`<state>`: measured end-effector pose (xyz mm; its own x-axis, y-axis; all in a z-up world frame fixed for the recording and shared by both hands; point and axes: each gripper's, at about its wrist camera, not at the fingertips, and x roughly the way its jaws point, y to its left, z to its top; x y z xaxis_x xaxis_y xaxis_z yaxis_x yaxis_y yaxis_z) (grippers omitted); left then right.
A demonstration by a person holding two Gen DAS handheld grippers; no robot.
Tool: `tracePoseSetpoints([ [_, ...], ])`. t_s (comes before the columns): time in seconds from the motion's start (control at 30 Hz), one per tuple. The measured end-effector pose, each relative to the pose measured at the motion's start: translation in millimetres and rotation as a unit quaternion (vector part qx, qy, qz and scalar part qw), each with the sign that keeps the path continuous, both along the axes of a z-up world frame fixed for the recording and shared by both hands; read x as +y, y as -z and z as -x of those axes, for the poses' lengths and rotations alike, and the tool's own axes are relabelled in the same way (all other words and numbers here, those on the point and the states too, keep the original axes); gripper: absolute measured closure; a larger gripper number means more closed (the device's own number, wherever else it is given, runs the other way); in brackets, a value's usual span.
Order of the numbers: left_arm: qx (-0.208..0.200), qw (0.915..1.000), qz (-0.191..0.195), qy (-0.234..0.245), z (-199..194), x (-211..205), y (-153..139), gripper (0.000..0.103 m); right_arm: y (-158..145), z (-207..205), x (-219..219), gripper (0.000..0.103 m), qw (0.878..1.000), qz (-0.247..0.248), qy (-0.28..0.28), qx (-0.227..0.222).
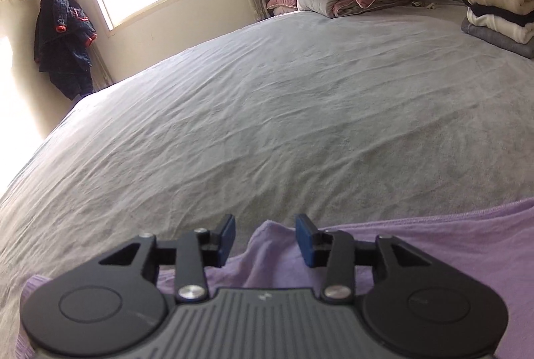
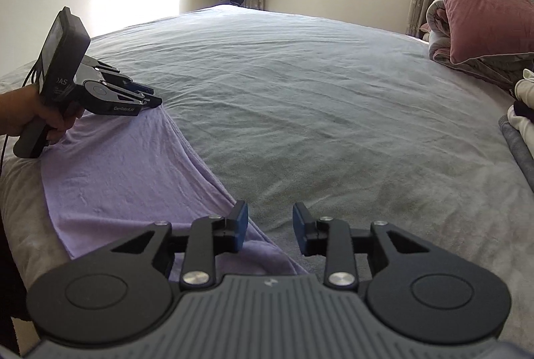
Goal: Fold clothes
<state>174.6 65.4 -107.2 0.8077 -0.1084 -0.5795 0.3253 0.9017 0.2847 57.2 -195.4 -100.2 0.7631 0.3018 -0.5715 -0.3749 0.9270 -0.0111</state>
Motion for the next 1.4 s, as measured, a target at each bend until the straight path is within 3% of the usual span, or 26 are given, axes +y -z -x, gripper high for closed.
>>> tracePoseSetpoints([
  [0.23,0.017,0.9982,0.05,0.027,39.4,-29.5,-20.8,0.044,-14.1,29.0,-43.1,0.066,0.996,-0.05,0.075,0.014],
  [0.37,0.031,0.9958,0.067,0.054,63.6,-51.4,-20.8,0.042,-10.7,46.6,-62.5,0.066,0.988,-0.1,0.115,0.04],
  [0.47,0.042,0.9935,0.086,0.062,80.8,-66.2,-19.7,0.042,-9.5,56.6,-62.6,0.066,0.985,-0.11,0.122,0.042],
  [0.6,0.047,0.9912,0.108,0.061,101.7,-82.2,-18.2,0.039,-8.9,60.2,-51.9,0.066,0.987,-0.108,0.114,0.044],
  [0.83,0.064,0.9869,0.129,0.073,127.1,-112.0,-14.2,0.039,1.4,58.6,-28.7,0.066,0.989,-0.051,0.131,0.033],
  [0.9,0.07,0.9865,0.126,0.078,131.1,-121.2,-14.4,0.039,6.0,60.3,-27.0,0.079,0.988,-0.036,0.145,0.03],
  [0.93,0.071,0.9861,0.127,0.08,132.5,-124.7,-15.0,0.039,7.9,61.6,-27.3,0.094,0.988,-0.033,0.151,0.03],
  [0.97,0.072,0.9857,0.129,0.082,133.7,-128.1,-15.6,0.039,8.9,63.9,-29.9,0.097,0.987,-0.04,0.155,0.03],
  [1.23,0.081,0.9776,0.162,0.107,147.6,-152.6,-21.4,0.039,0.9,99.0,-74.6,0.102,0.967,-0.119,0.225,0.019],
  [1.4,0.116,0.9632,0.206,0.128,151.9,-170.5,-16.8,0.042,0.4,118.0,-98.9,0.102,0.955,-0.145,0.258,0.027],
])
